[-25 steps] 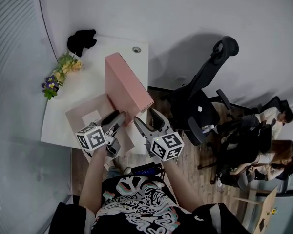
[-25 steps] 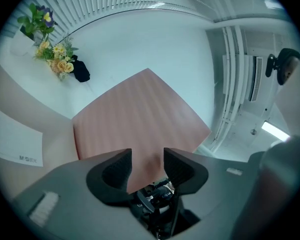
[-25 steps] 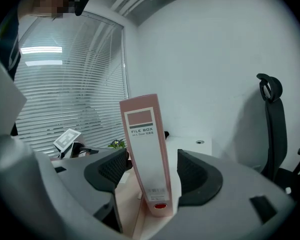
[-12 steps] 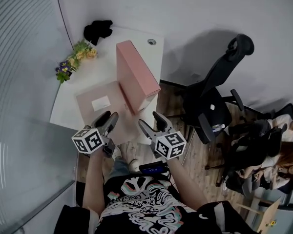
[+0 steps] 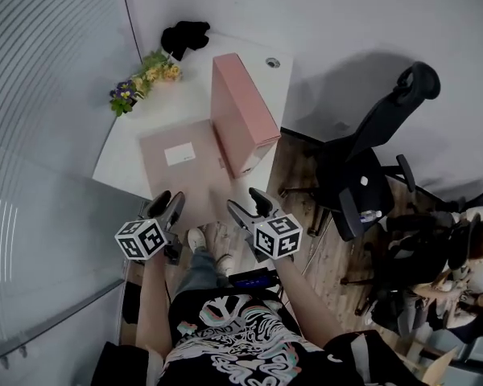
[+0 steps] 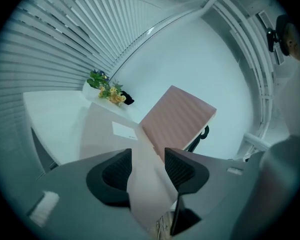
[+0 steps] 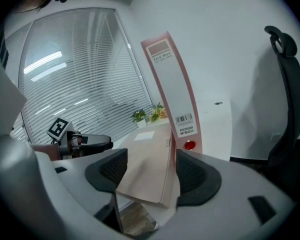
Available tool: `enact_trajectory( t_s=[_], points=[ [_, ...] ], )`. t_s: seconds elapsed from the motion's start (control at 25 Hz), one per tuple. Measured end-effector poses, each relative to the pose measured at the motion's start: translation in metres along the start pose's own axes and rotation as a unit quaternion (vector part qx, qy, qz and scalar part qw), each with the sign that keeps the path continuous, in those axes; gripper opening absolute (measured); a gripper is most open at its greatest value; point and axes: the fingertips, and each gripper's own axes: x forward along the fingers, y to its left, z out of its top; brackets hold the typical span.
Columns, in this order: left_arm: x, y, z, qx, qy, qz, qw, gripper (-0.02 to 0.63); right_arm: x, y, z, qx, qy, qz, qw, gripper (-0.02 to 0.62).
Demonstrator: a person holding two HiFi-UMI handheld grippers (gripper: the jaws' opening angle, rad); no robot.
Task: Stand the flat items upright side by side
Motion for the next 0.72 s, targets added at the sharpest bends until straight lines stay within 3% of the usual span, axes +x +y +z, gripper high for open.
enact_trajectory(
  t_s=[0.16, 0.4, 0.6, 0.72],
  points=[
    [-0.019, 0.021, -0.013, 0.001, -0.002, 0.043, 0.9991, 0.206, 0.005, -0.001, -0.017, -0.006, 0.028, 0.001, 1.000, 0.293],
    [-0.045, 0.057, -0.023, -0.033, -0.013, 0.091, 0.9952, 0.223, 0.011, -0.002, -0.035, -0.030, 0.065, -0.005, 0.997, 0.291],
    [-0.050, 0.070, -0.038, -0.057, 0.004, 0.100, 0.9933, 0.273, 0.017, 0.003, -0.044, -0.039, 0.081, -0.005, 0.996, 0.290],
    [-0.049, 0.074, -0.049, -0.110, -0.004, 0.082, 0.9905, 0.295, 0.021, 0.005, -0.050, -0.043, 0.089, -0.008, 0.995, 0.290]
  ],
)
